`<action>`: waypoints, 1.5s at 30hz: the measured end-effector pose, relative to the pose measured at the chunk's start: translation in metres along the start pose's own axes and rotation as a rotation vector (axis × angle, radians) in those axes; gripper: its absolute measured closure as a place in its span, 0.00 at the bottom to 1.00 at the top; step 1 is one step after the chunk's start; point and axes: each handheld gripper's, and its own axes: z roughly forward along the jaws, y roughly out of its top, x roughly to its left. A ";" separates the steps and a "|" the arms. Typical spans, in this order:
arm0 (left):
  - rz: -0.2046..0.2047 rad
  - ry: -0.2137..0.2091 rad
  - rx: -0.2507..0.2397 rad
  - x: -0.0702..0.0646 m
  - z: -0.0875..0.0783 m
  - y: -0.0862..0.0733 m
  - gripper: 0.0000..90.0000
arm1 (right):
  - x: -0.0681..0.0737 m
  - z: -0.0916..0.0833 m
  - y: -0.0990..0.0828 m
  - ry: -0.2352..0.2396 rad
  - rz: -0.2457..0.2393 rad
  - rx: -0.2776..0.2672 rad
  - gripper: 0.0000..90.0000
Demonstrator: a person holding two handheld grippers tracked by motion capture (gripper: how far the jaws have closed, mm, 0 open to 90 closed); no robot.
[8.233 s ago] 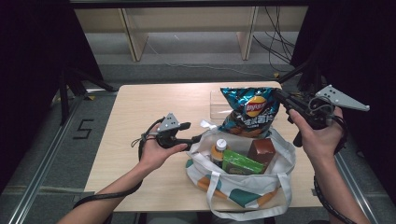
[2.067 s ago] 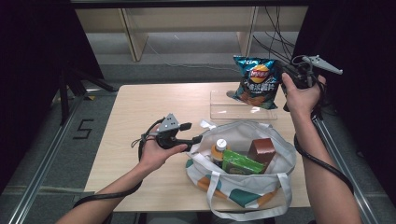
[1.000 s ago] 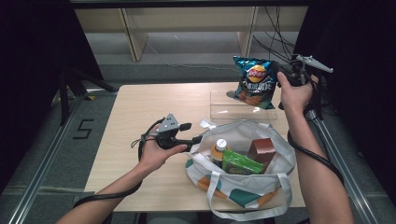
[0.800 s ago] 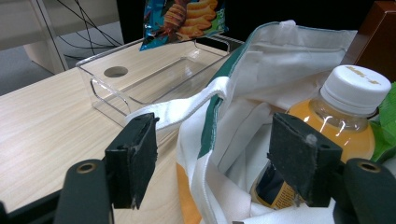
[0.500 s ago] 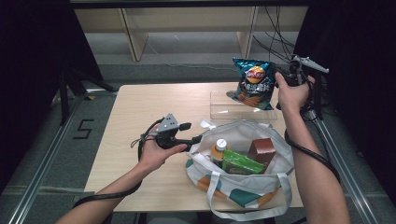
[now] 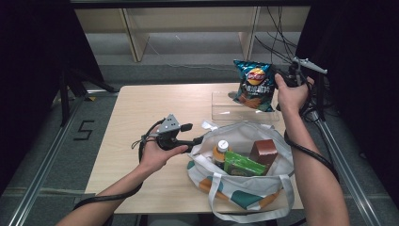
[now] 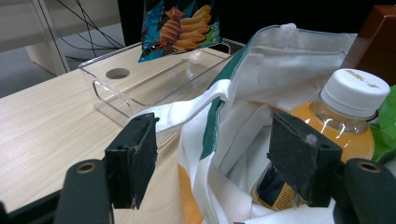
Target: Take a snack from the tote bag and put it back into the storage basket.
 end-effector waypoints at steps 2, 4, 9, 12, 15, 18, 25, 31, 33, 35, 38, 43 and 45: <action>0.001 0.000 0.001 0.000 0.000 0.000 0.35 | 0.001 0.001 -0.001 0.002 0.019 0.005 1.00; 0.001 -0.001 0.001 0.000 0.000 0.000 0.35 | 0.001 0.002 -0.002 0.007 0.023 0.005 1.00; 0.000 -0.002 0.002 0.000 0.000 -0.001 0.35 | -0.001 0.004 -0.005 -0.010 0.029 0.016 1.00; 0.001 -0.002 0.000 0.000 0.000 0.000 0.35 | -0.002 0.005 -0.007 -0.019 0.030 0.024 1.00; 0.001 -0.002 0.002 0.000 0.000 -0.001 0.35 | -0.003 0.006 -0.009 -0.017 0.033 0.026 1.00; 0.002 -0.002 0.001 0.001 0.000 -0.001 0.35 | -0.003 0.008 -0.012 -0.009 0.041 0.029 1.00; 0.001 -0.004 0.003 0.000 0.000 -0.001 0.35 | -0.004 0.012 -0.016 -0.017 0.044 0.037 1.00; 0.001 -0.007 0.003 0.000 0.000 -0.001 0.35 | -0.007 0.012 -0.017 -0.031 0.055 0.055 1.00; 0.003 -0.006 0.004 0.000 0.000 -0.001 0.35 | -0.007 0.013 -0.018 -0.033 0.063 0.042 1.00; 0.003 -0.006 0.003 0.000 0.000 -0.001 0.35 | -0.008 0.014 -0.019 -0.040 0.072 0.049 1.00; 0.003 -0.006 0.004 0.000 0.001 -0.001 0.35 | -0.009 0.015 -0.021 -0.044 0.075 0.057 1.00; 0.002 -0.014 0.000 0.000 0.001 -0.002 0.35 | -0.011 0.017 -0.024 -0.042 0.078 0.055 1.00; 0.002 -0.006 0.004 -0.001 0.000 -0.001 0.35 | -0.010 0.017 -0.024 -0.052 0.081 0.065 1.00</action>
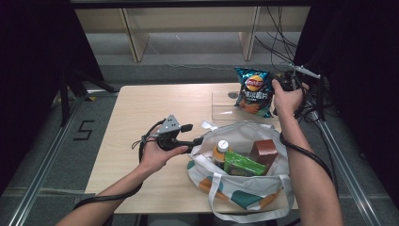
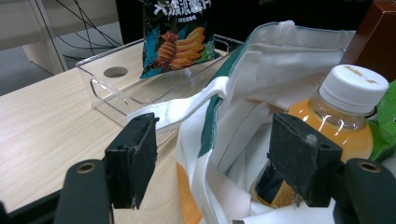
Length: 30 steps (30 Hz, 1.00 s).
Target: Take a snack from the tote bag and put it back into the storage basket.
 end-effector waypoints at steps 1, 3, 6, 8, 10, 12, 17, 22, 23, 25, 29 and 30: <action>0.010 -0.004 -0.001 0.001 0.000 0.000 0.35 | -0.001 0.001 0.000 0.002 -0.001 -0.002 1.00; 0.000 -0.001 -0.002 0.000 0.000 0.000 0.35 | 0.000 0.001 0.000 -0.003 0.006 0.003 1.00; 0.000 -0.001 -0.002 0.000 0.000 0.000 0.35 | -0.001 0.002 -0.001 -0.001 0.004 -0.003 1.00; 0.000 -0.002 -0.001 0.000 0.000 0.000 0.35 | -0.002 0.002 -0.002 -0.001 0.004 0.006 1.00; 0.000 -0.001 -0.002 0.000 0.000 0.000 0.35 | -0.003 0.003 -0.003 -0.011 0.010 0.010 1.00; 0.000 -0.001 -0.001 0.000 0.000 0.000 0.35 | -0.004 0.004 -0.005 -0.008 0.012 0.006 1.00; -0.003 -0.007 -0.005 0.000 0.001 -0.001 0.35 | -0.008 0.005 -0.008 -0.015 0.006 0.006 1.00; -0.001 -0.001 -0.001 0.000 0.000 0.000 0.35 | -0.012 0.004 -0.008 -0.026 -0.010 0.015 1.00; -0.003 0.000 -0.001 0.000 0.000 0.000 0.35 | -0.012 0.004 -0.008 -0.022 -0.010 0.014 1.00; 0.007 -0.005 -0.001 0.001 0.000 0.000 0.35 | -0.013 0.004 -0.009 -0.030 0.005 0.019 1.00; -0.001 -0.001 -0.001 0.000 0.000 0.000 0.35 | -0.014 0.004 -0.009 -0.046 0.003 0.032 0.99; 0.001 -0.008 -0.005 0.000 0.001 -0.001 0.35 | -0.014 0.004 -0.010 -0.047 0.003 0.032 0.99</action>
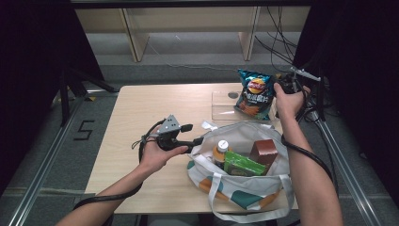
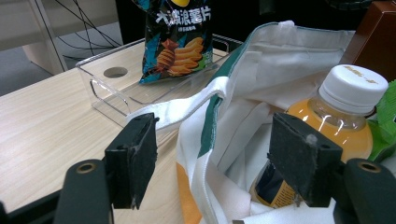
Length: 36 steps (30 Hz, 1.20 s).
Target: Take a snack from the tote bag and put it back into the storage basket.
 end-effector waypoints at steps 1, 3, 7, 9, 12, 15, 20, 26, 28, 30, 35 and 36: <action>0.001 -0.002 0.001 0.000 0.000 0.000 0.35 | 0.000 0.000 0.000 0.004 0.003 -0.002 0.99; 0.001 -0.002 0.001 0.000 0.000 0.000 0.35 | -0.002 0.001 -0.001 -0.001 -0.014 0.000 0.98; 0.002 0.004 0.008 -0.001 0.000 0.000 0.35 | -0.005 0.001 -0.001 -0.013 -0.051 0.001 0.96; 0.002 0.004 0.008 -0.001 0.000 0.000 0.35 | -0.004 0.000 -0.001 -0.033 -0.036 0.008 0.95; 0.000 0.004 0.008 -0.001 0.000 0.000 0.35 | -0.005 -0.001 -0.002 -0.029 -0.044 -0.002 0.93; 0.000 0.004 0.009 -0.001 0.000 0.000 0.35 | -0.007 -0.002 -0.002 -0.031 -0.056 -0.007 0.89; -0.001 0.002 0.009 -0.001 0.001 -0.001 0.35 | -0.007 -0.004 0.000 -0.056 -0.061 0.000 0.78; 0.001 0.005 0.008 -0.001 0.000 0.000 0.35 | -0.007 -0.006 0.001 -0.052 -0.065 -0.007 0.66; 0.003 0.004 0.000 -0.001 0.000 0.000 0.35 | -0.005 -0.008 0.002 -0.072 -0.066 -0.006 0.62; -0.002 0.007 0.001 -0.001 0.000 0.000 0.35 | -0.006 -0.010 0.002 -0.057 -0.074 -0.025 0.60; -0.002 0.007 0.000 -0.001 -0.001 0.001 0.35 | -0.006 -0.017 0.002 -0.062 -0.066 -0.025 0.53; -0.002 0.008 0.000 -0.001 -0.001 0.001 0.35 | -0.006 -0.019 0.003 -0.057 -0.055 -0.026 0.52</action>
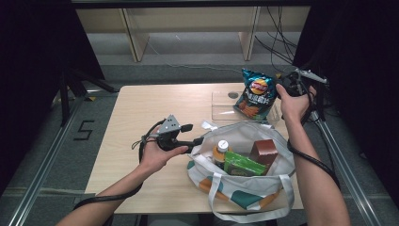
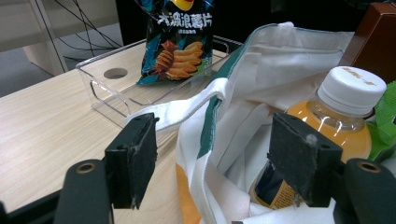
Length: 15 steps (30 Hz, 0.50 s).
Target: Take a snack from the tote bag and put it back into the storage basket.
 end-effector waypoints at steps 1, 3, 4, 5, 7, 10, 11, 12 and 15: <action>0.000 0.000 -0.001 0.000 0.000 0.000 0.35 | -0.001 -0.002 0.001 -0.011 -0.020 0.002 0.51; 0.001 0.000 -0.001 0.000 0.000 0.000 0.35 | -0.002 -0.006 0.001 -0.010 -0.017 0.000 0.49; 0.000 0.000 -0.001 0.000 0.000 0.000 0.35 | -0.002 -0.009 0.001 0.001 -0.012 -0.006 0.49; 0.000 0.001 -0.001 0.000 0.000 0.000 0.35 | -0.001 -0.011 0.001 -0.010 -0.001 0.000 0.48; -0.001 0.002 -0.001 0.000 0.000 0.000 0.35 | -0.003 -0.016 0.001 -0.016 -0.008 -0.009 0.47; -0.001 0.001 -0.002 -0.001 -0.001 0.000 0.35 | -0.005 -0.024 0.000 -0.007 -0.006 -0.005 0.45; -0.002 0.002 -0.002 -0.001 -0.001 0.000 0.35 | -0.006 -0.026 0.000 -0.017 -0.019 -0.007 0.45; 0.000 -0.001 -0.001 -0.001 -0.001 0.000 0.35 | -0.006 -0.028 0.000 0.003 -0.014 -0.020 0.45; 0.002 0.002 0.000 -0.001 -0.001 0.001 0.35 | -0.006 -0.036 0.000 0.010 -0.022 -0.001 0.45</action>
